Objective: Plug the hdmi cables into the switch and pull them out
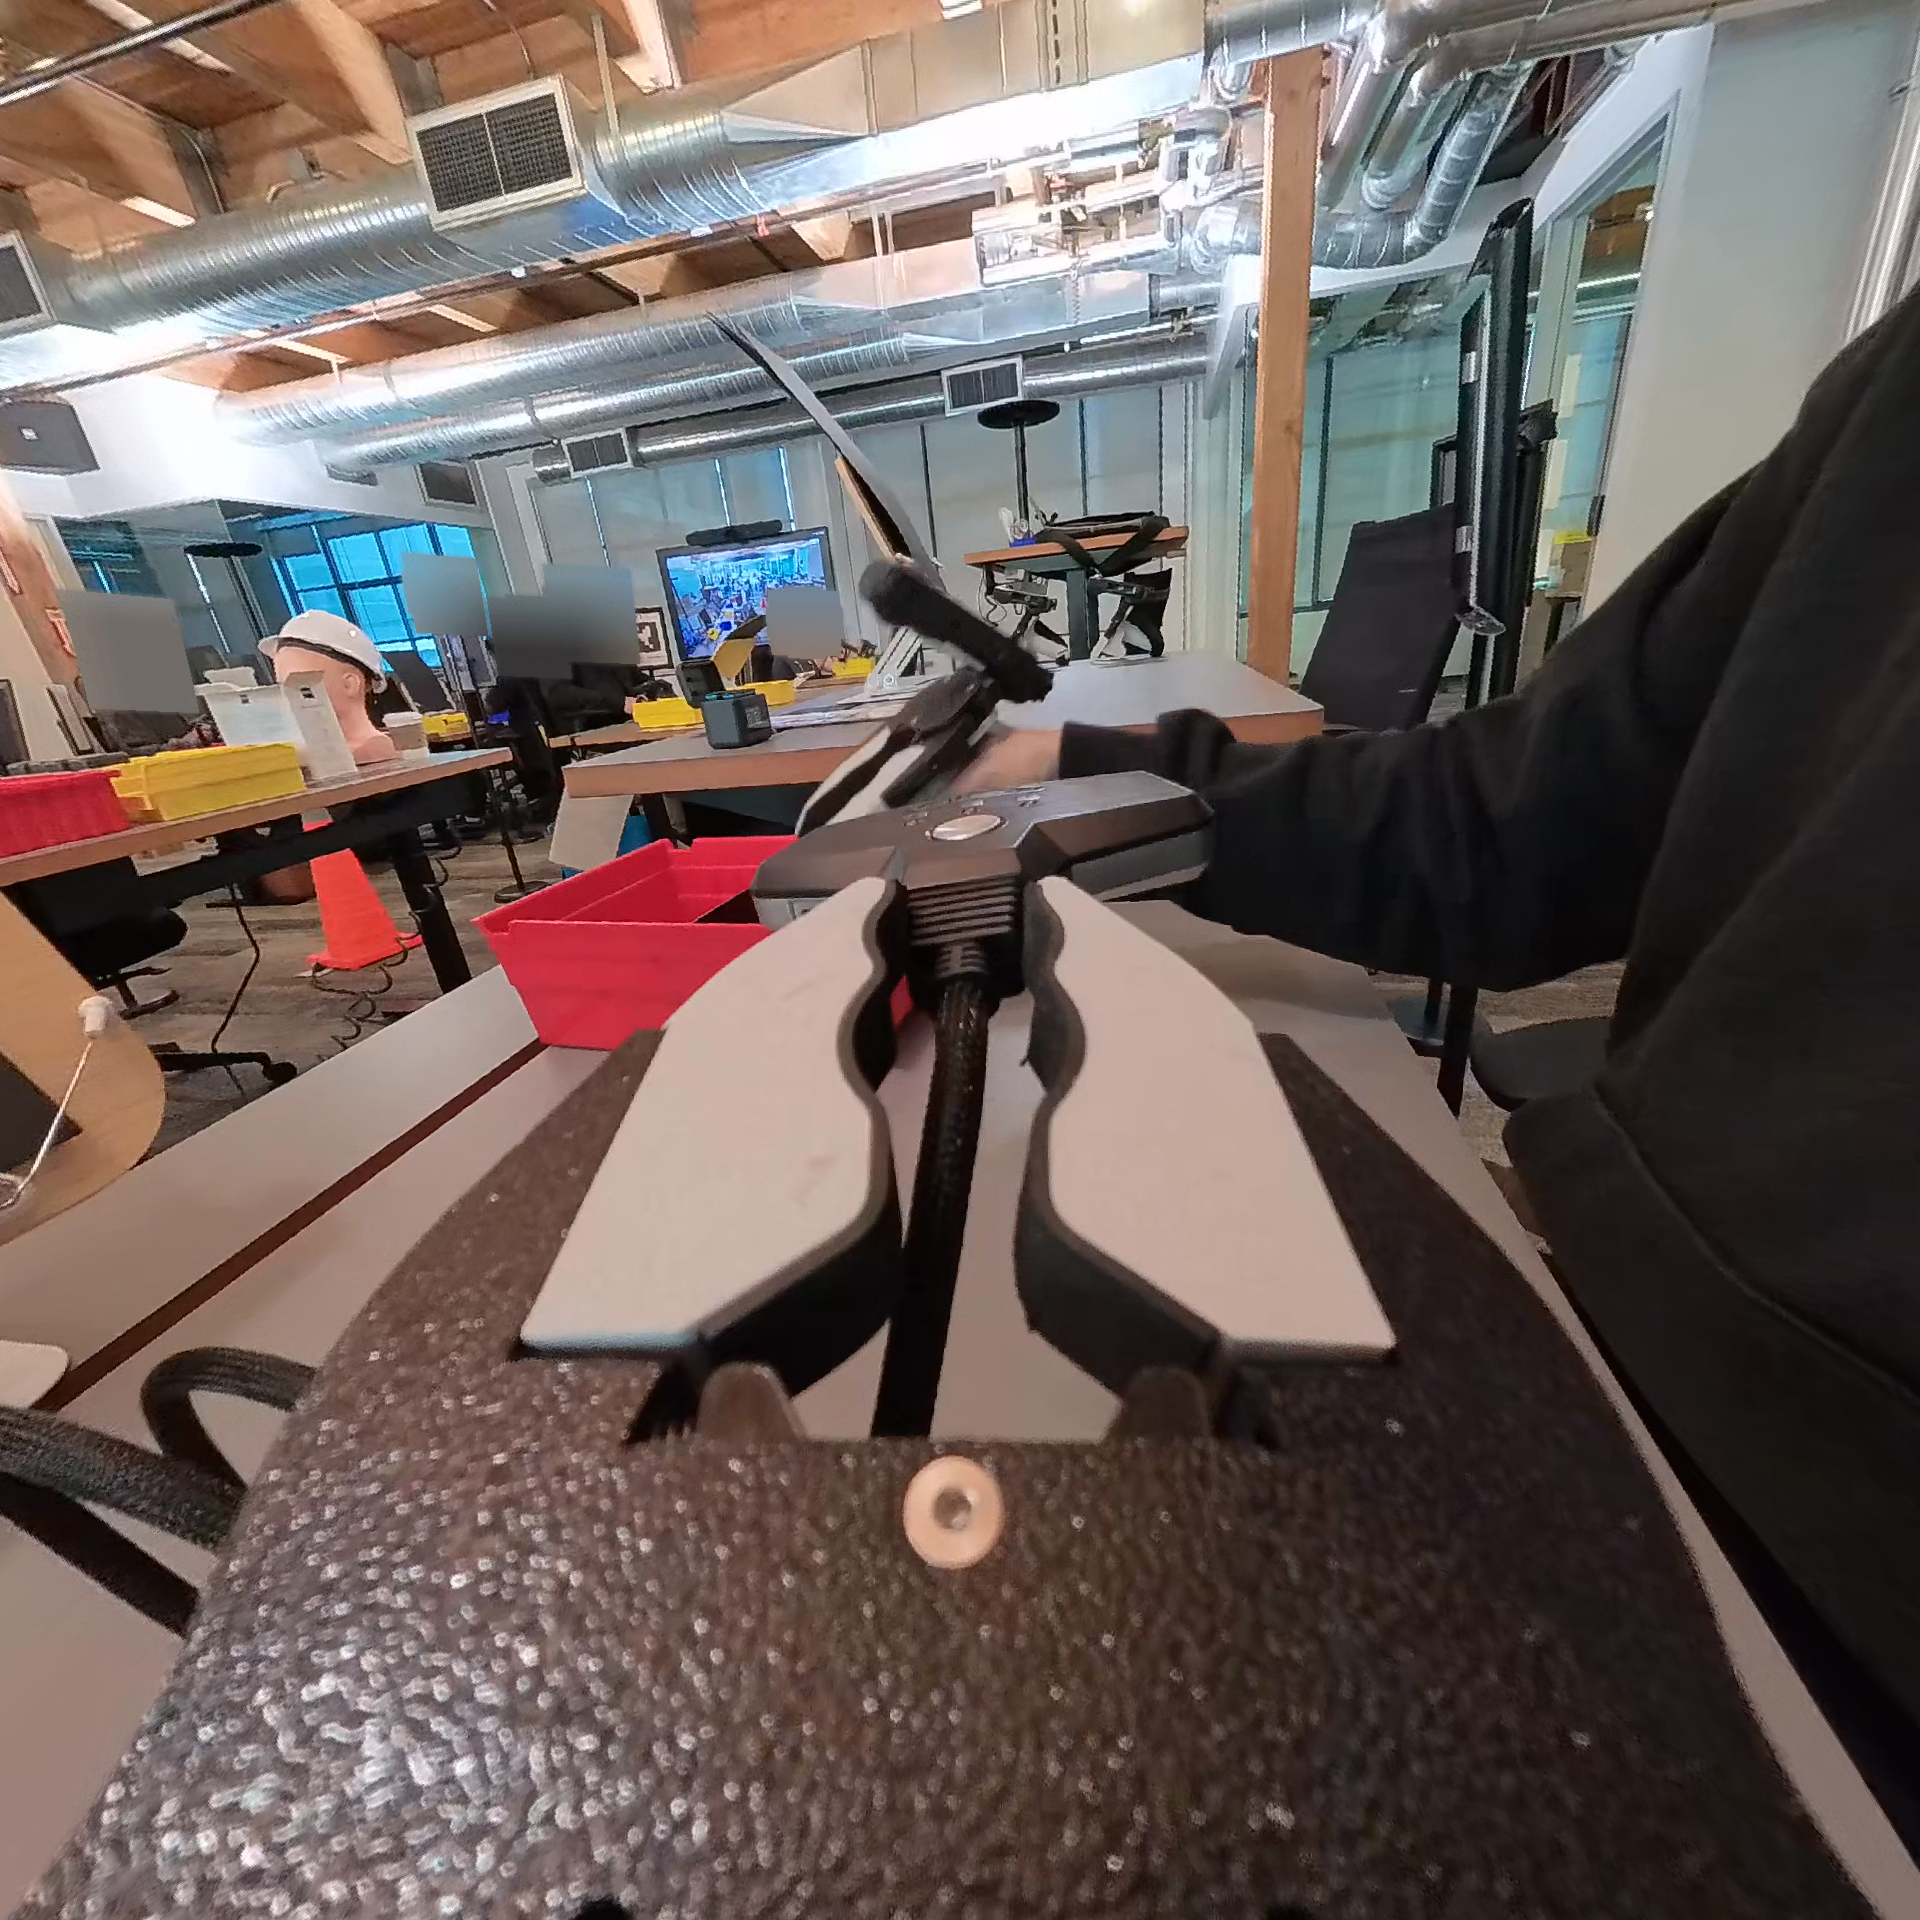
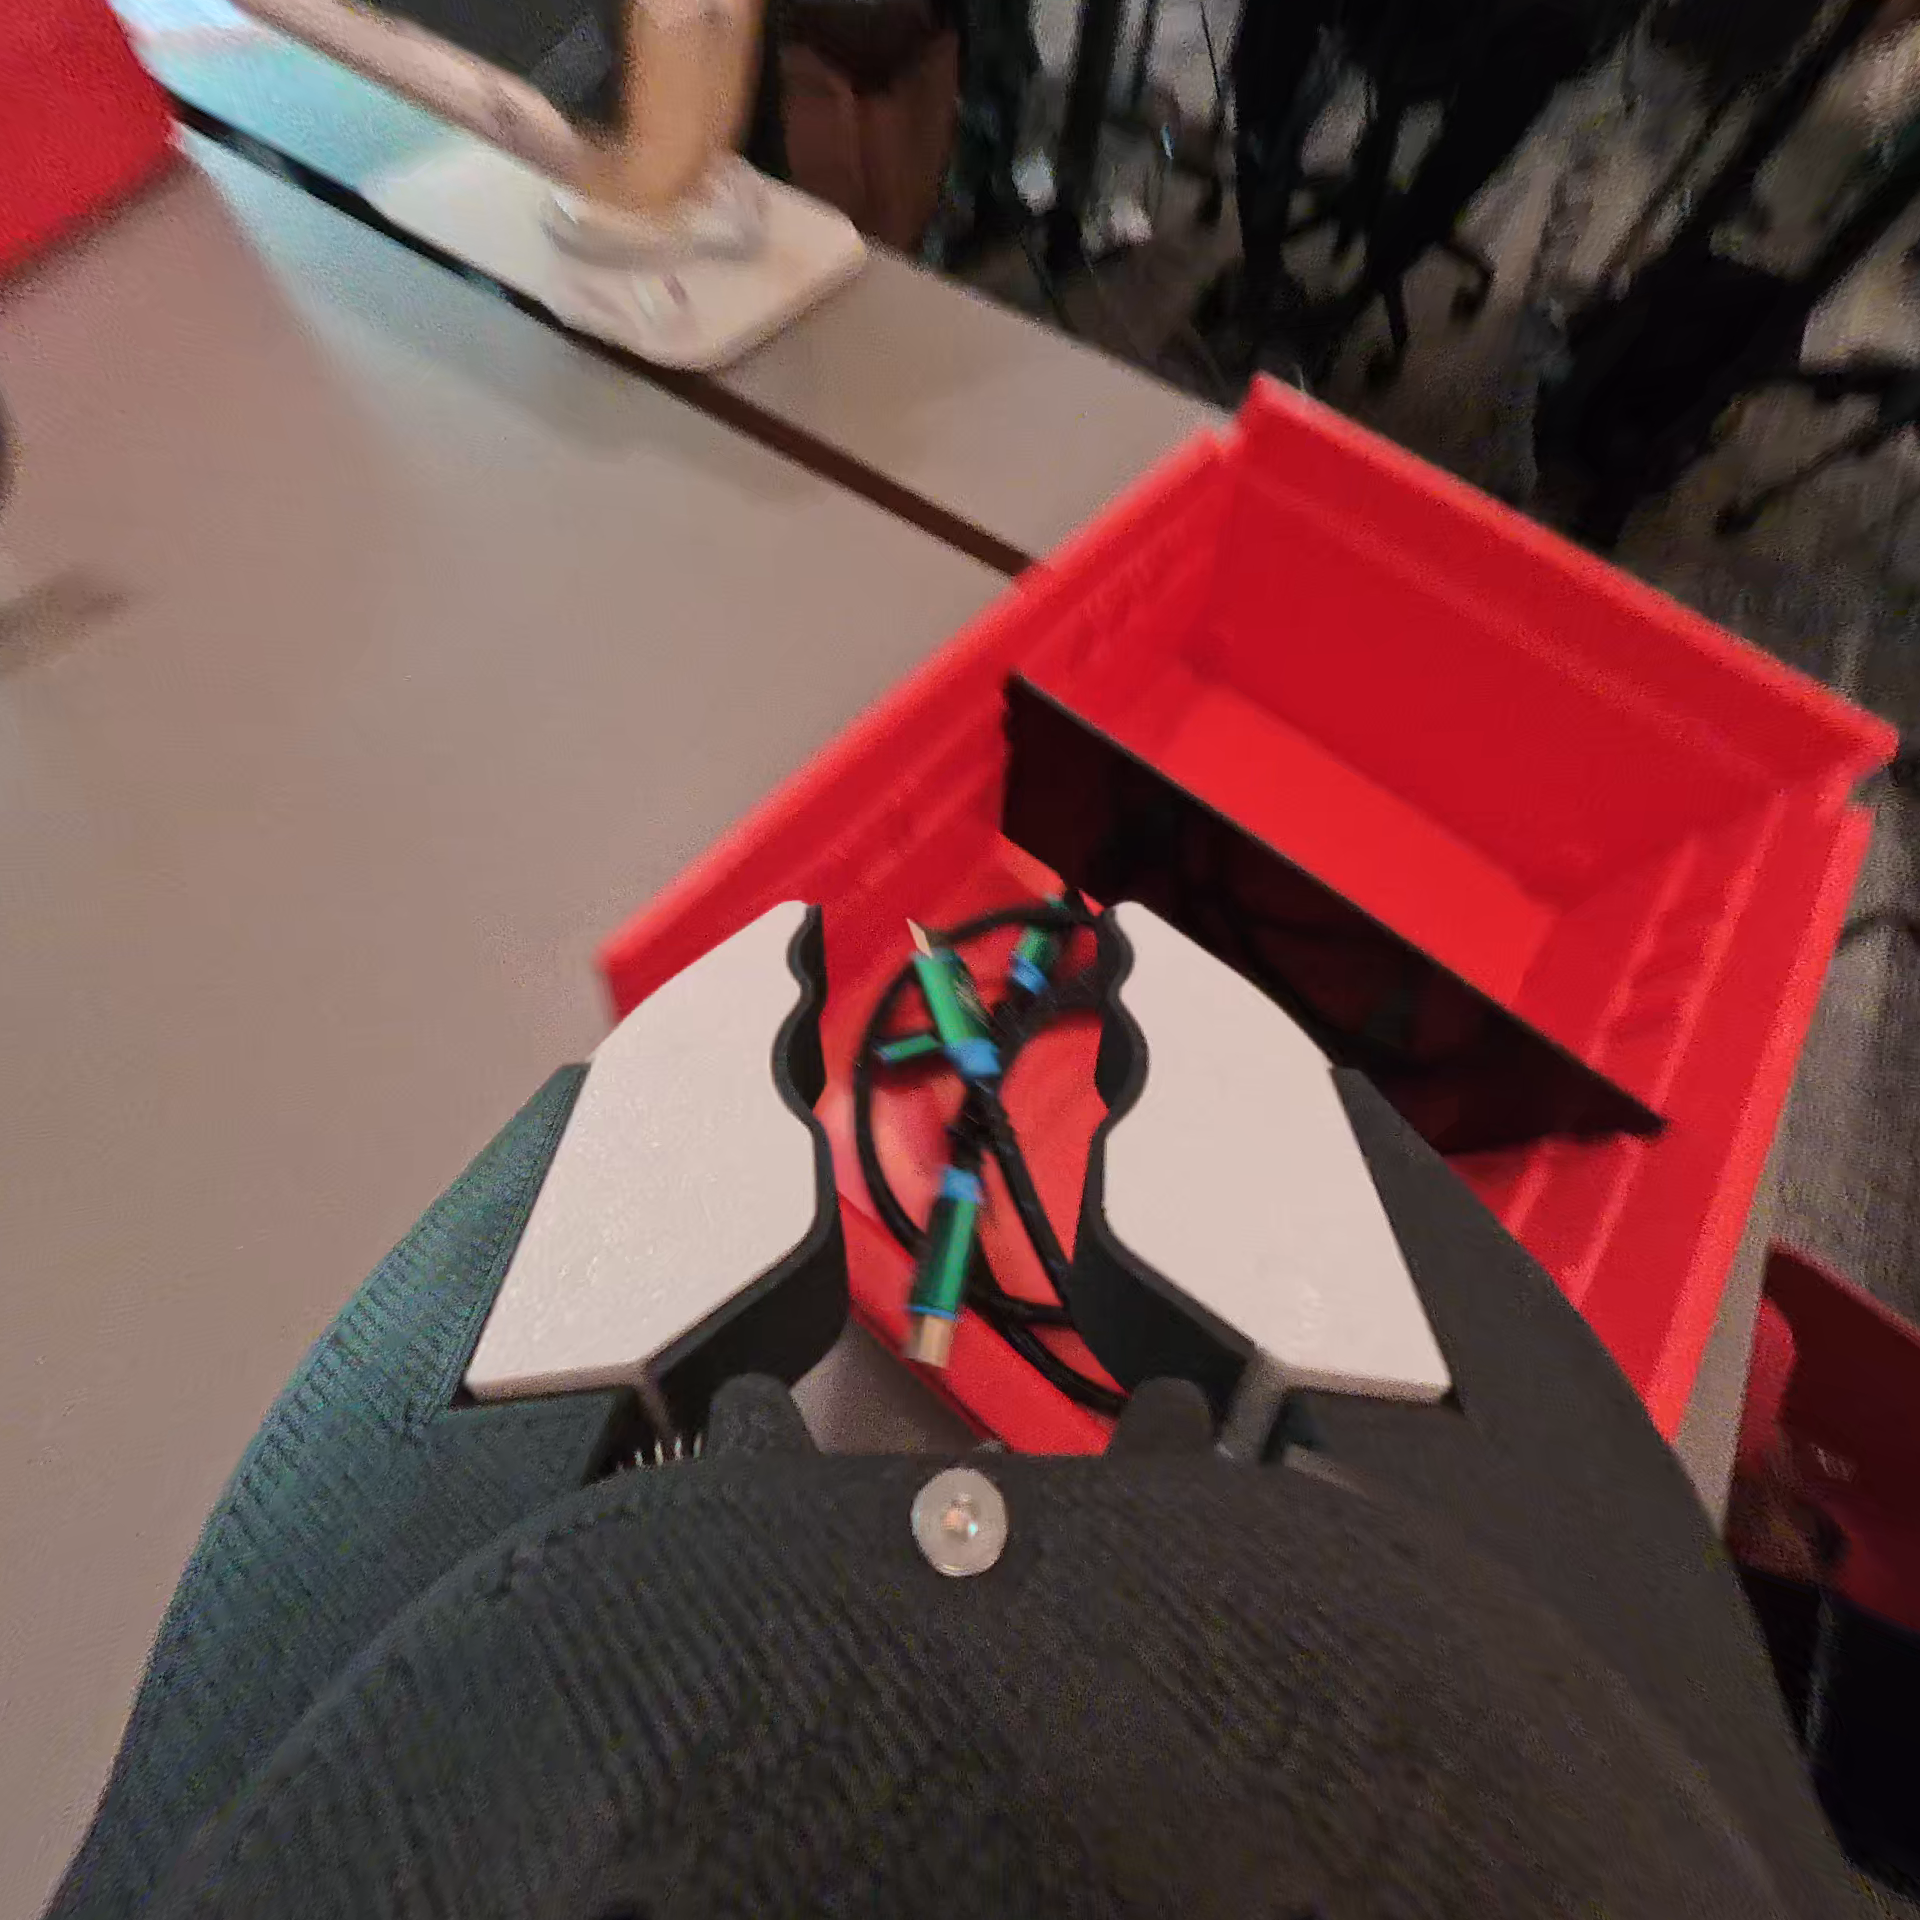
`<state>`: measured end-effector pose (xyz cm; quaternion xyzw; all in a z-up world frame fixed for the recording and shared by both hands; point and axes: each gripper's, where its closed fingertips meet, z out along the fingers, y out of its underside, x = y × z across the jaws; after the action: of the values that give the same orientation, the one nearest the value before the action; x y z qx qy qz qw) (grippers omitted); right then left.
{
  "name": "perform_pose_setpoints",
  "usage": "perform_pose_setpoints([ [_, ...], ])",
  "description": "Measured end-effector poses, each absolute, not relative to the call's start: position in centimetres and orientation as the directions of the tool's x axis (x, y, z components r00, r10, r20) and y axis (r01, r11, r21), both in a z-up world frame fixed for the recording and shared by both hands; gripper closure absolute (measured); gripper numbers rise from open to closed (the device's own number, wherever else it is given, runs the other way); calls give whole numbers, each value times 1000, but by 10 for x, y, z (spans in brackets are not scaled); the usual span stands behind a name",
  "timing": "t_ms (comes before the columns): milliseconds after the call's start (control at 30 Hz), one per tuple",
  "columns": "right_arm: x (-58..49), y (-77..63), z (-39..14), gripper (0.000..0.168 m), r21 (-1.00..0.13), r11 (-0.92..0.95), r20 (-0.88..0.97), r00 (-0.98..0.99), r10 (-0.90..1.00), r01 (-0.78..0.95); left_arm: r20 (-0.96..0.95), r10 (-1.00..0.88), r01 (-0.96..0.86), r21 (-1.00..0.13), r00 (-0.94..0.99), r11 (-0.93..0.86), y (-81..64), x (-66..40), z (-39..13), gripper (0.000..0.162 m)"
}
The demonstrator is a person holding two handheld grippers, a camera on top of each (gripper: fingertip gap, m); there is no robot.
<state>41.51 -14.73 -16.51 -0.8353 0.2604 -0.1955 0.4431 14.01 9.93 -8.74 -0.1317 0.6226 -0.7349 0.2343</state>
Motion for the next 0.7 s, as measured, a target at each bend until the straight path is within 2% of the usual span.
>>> perform_pose_setpoints([
  [133, 334, -80, -104, 112, -915, -401, 103, 934, -343, -47, -99, -493, 178, -977, -865, -117, 95, 143, -88, 141],
  [233, 251, -25, -80, 107, -938, -345, 28, 997, -68, 3, -116, -485, 183, -979, -867, -94, 88, 147, -90, 141],
  [333, 194, 11, -68, 103, -956, -292, -16, 996, 83, 9, -144, -482, 203, -977, -864, -71, 80, 148, -88, 141],
  [433, 173, 30, -70, 95, -953, -286, -146, 982, 124, -105, -183, -480, 236, -971, -858, -50, 76, 146, -82, 141],
  [500, 172, 35, -71, 91, -932, -267, -290, 948, 134, -247, -229, -485, 274, -962, -844, -22, 75, 142, -77, 141],
  [600, 166, 38, -70, 97, -822, -252, -563, 795, 224, -511, -320, -489, 348, -937, -812, 35, 74, 136, -66, 141],
  [700, 158, 40, -69, 97, -721, -259, -692, 651, 310, -643, -403, -461, 409, -908, -790, 92, 67, 131, -57, 141],
])
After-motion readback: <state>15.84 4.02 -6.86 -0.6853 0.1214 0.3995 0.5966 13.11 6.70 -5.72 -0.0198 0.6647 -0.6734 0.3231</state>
